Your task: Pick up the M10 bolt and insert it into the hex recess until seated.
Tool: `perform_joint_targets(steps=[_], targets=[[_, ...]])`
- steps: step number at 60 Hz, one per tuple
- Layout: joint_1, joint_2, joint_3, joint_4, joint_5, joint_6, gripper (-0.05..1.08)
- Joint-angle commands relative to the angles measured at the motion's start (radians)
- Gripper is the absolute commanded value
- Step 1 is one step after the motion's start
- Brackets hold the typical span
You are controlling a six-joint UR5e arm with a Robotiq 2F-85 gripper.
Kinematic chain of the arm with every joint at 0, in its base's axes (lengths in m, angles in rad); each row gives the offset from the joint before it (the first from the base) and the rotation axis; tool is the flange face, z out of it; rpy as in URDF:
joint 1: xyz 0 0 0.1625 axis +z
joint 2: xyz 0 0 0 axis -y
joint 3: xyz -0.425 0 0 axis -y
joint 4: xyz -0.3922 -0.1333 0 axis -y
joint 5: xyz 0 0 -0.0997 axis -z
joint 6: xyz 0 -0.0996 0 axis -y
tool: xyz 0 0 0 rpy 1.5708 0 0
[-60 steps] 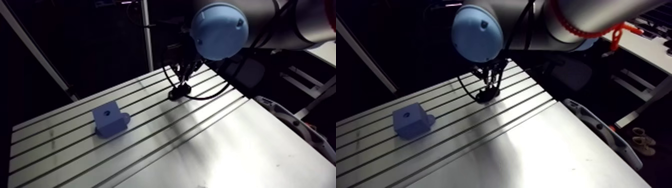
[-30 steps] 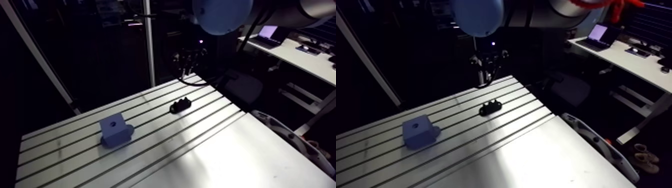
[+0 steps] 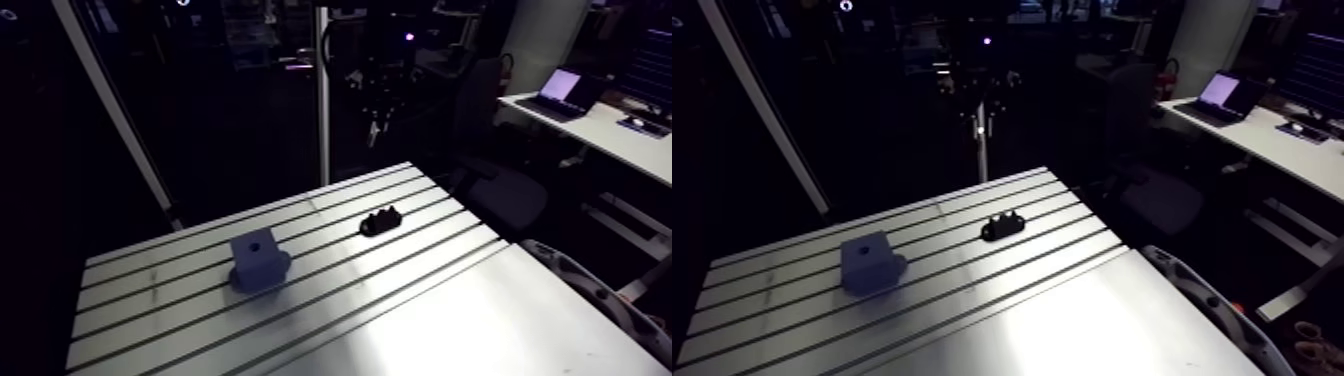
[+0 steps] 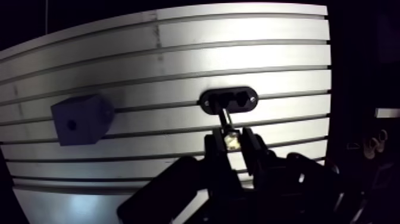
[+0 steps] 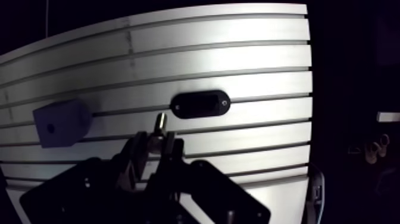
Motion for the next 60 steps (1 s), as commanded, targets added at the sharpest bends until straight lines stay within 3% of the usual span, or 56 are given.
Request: perform_joint_targets(steps=[1, 6, 18, 47, 54, 60], targets=[[0.170, 0.091, -0.243, 0.377, -0.049, 0.053, 0.75], [0.182, 0.091, -0.241, 0.386, -0.051, 0.069, 0.75], [0.226, 0.084, -0.219, 0.375, -0.077, 0.103, 0.76], [0.341, 0.089, -0.183, 0.322, -0.059, 0.182, 0.76], [0.344, 0.091, -0.160, 0.284, -0.075, 0.233, 0.76], [0.348, 0.087, -0.148, 0.270, -0.077, 0.243, 0.76]])
